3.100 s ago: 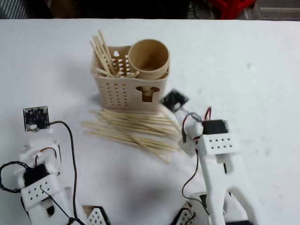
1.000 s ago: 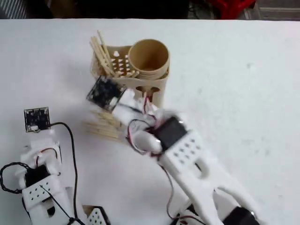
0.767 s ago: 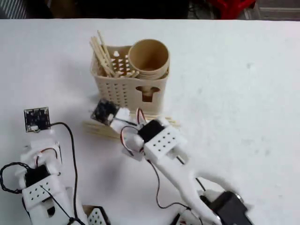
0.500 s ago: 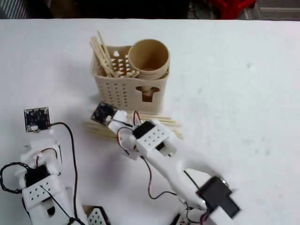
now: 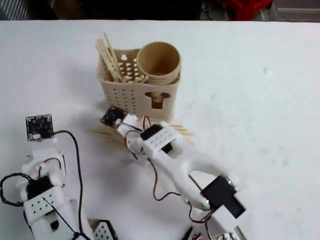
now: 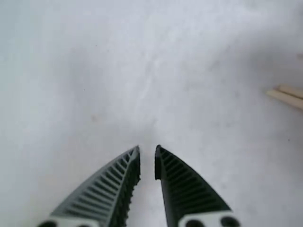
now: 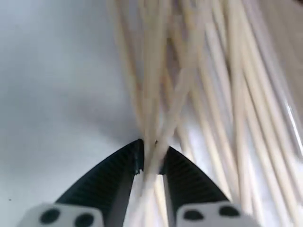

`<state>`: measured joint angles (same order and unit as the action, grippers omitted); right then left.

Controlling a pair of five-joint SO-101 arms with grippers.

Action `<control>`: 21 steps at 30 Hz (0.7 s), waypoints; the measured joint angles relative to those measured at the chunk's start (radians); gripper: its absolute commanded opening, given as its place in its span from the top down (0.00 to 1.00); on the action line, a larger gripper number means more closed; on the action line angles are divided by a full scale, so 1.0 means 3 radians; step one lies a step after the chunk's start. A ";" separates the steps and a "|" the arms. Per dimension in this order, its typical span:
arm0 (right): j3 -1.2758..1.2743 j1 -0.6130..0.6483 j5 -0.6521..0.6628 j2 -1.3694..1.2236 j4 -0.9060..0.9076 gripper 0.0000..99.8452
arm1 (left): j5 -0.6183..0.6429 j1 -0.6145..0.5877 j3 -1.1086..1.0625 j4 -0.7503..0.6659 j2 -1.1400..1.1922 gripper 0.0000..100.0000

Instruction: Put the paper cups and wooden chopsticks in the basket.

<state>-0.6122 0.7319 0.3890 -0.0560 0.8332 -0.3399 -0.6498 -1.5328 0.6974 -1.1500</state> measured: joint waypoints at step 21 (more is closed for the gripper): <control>0.0199 -0.0644 0.0143 0.0000 0.0481 0.84 | 0.0000 0.0000 0.0000 0.0000 0.0000 0.92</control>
<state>-0.5524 0.5386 0.4319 -0.0560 0.9774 -0.3399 -0.6498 -1.5328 0.6974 -1.1500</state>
